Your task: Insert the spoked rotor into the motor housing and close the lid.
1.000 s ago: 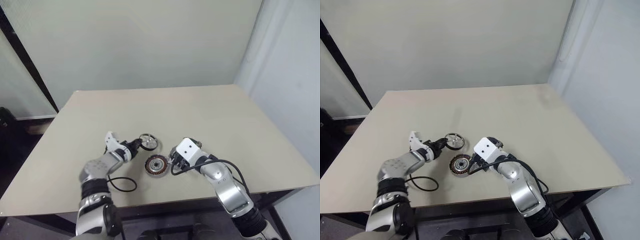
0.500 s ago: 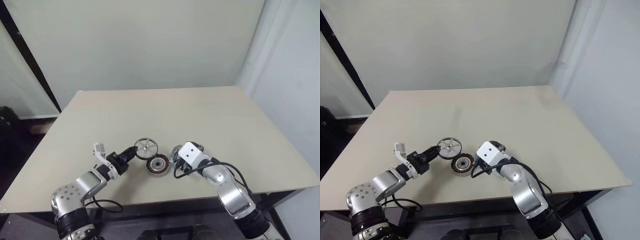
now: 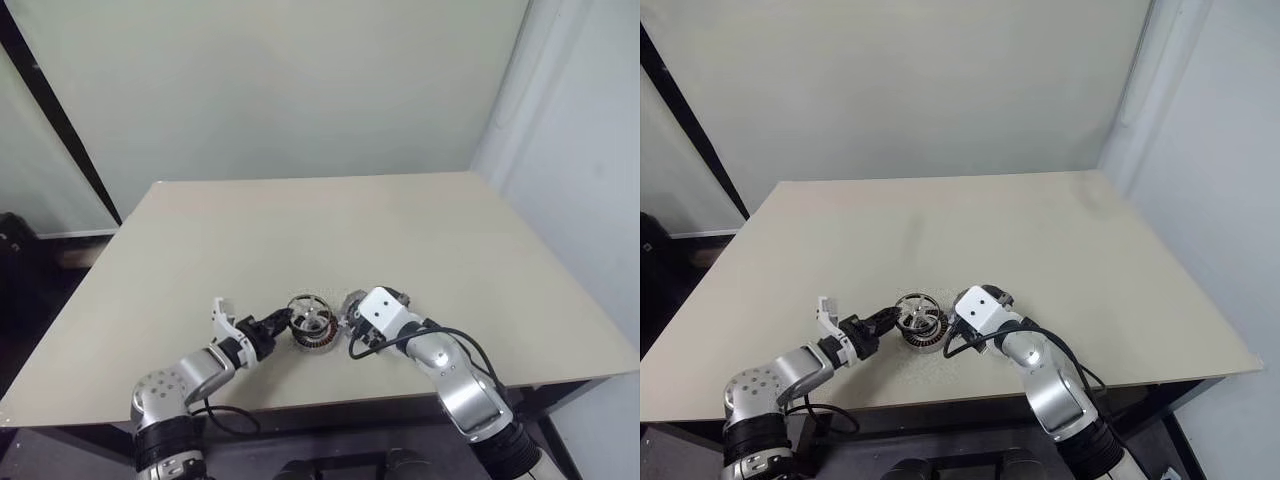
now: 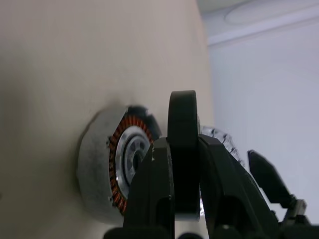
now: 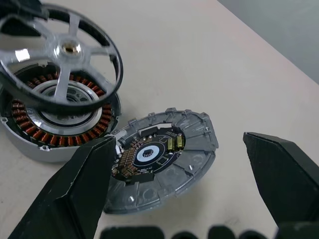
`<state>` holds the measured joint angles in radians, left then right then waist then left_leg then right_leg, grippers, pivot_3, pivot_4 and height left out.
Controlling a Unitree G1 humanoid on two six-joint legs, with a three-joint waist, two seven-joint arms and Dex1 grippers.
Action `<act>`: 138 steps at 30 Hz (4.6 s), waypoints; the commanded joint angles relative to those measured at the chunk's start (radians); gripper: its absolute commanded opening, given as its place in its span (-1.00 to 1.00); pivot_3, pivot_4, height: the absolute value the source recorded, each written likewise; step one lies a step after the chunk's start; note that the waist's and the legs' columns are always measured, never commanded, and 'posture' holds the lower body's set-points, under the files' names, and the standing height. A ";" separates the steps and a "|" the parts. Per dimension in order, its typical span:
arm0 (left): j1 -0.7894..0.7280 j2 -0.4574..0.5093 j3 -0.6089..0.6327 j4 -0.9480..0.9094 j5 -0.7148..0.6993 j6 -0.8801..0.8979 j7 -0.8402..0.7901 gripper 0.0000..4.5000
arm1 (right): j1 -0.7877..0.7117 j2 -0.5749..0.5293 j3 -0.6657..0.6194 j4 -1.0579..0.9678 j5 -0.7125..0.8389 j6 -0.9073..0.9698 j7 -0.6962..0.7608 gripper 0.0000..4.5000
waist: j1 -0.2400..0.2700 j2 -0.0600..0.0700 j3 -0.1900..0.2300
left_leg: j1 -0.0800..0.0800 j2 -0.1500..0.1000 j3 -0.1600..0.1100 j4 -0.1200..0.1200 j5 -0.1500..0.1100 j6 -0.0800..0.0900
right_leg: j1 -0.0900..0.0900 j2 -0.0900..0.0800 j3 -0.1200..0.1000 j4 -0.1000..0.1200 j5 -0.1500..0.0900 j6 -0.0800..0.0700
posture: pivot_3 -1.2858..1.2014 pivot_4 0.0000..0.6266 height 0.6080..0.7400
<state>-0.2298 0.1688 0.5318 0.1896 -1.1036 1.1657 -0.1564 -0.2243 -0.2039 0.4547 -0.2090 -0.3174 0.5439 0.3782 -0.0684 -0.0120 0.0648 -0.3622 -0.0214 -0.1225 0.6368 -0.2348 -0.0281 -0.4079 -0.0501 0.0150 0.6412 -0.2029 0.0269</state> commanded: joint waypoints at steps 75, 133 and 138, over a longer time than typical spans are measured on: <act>0.223 0.427 -0.358 -0.435 0.544 -0.387 -0.349 -0.99 | -0.109 0.225 -0.036 0.142 0.251 0.093 0.000 1.00 | -0.002 0.003 0.004 | -0.004 0.002 0.002 -0.007 0.000 0.000 | -0.008 0.000 0.000 -0.001 0.000 0.000 | 0.03 -1.00 1.00; 0.362 0.479 -0.368 -0.491 0.563 -0.383 -0.459 -1.00 | -0.352 0.215 -0.082 0.683 0.330 -0.242 0.362 0.45 | -0.006 0.004 0.004 | 0.002 0.002 0.002 -0.007 0.000 0.000 | -0.003 0.001 0.000 0.001 0.000 0.000 | 0.03 -1.00 1.00; 0.356 0.460 -0.382 -0.484 0.574 -0.388 -0.452 -1.00 | -0.360 0.240 -0.074 0.655 0.294 -0.150 0.280 0.45 | -0.006 0.004 0.004 | 0.002 0.002 0.002 -0.007 0.000 0.000 | -0.003 0.001 0.001 0.001 0.000 0.000 | 0.03 -1.00 1.00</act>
<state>0.1413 0.6308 0.1496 -0.2709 -0.5371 0.7948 -0.6113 -0.5515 0.0209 0.3835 0.4951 -0.0125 0.3693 0.6880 -0.0749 -0.0082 0.0689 -0.3600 -0.0192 -0.1204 0.6301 -0.2348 -0.0282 -0.4113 -0.0492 0.0156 0.6425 -0.2030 0.0267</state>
